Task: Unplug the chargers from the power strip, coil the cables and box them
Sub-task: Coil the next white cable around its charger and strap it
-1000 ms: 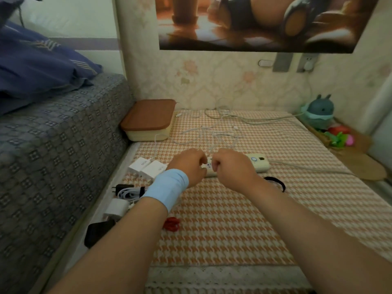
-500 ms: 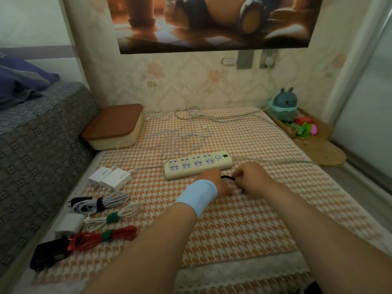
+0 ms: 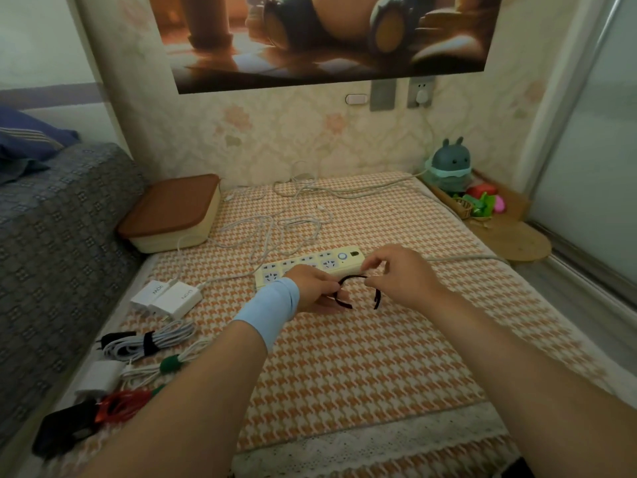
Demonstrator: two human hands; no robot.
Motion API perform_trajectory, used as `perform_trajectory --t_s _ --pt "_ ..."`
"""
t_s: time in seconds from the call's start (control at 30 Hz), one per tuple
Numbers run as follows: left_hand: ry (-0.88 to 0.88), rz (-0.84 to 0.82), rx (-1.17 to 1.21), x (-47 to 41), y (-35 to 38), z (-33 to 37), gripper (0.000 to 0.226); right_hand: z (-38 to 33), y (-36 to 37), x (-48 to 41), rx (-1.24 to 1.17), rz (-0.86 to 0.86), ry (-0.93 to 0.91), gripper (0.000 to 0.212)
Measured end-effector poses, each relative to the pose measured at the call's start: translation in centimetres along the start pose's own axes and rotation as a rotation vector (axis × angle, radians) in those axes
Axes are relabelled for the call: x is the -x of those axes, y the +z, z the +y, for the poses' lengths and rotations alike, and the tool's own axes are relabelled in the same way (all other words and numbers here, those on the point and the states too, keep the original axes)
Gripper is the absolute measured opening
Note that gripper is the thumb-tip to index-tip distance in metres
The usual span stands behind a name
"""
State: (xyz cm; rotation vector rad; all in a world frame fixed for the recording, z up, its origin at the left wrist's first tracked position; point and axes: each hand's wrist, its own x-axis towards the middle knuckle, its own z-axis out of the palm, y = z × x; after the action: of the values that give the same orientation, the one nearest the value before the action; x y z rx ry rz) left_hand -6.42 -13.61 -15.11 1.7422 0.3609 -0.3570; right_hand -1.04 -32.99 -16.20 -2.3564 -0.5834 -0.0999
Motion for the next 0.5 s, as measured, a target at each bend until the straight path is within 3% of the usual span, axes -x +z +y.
perform_trajectory --t_s 0.07,0.17,0.27,0.5 --pt "-0.034 0.0 0.018 0.1 -0.2 -0.2 0.022 -0.8 -0.2 -0.3 0.023 0.033 -0.086 0.02" --pt "-0.025 0.01 0.069 0.4 0.1 -0.1 0.022 -2.5 0.0 -0.3 -0.016 -0.099 -0.19 0.015" --pt "0.011 0.017 0.154 0.6 -0.1 0.1 0.021 -3.5 0.7 -0.2 -0.069 -0.188 -0.179 0.012" --pt "0.027 -0.134 0.264 0.9 -1.1 0.1 0.022 -3.3 0.3 -0.3 -0.193 -0.132 -0.089 0.011"
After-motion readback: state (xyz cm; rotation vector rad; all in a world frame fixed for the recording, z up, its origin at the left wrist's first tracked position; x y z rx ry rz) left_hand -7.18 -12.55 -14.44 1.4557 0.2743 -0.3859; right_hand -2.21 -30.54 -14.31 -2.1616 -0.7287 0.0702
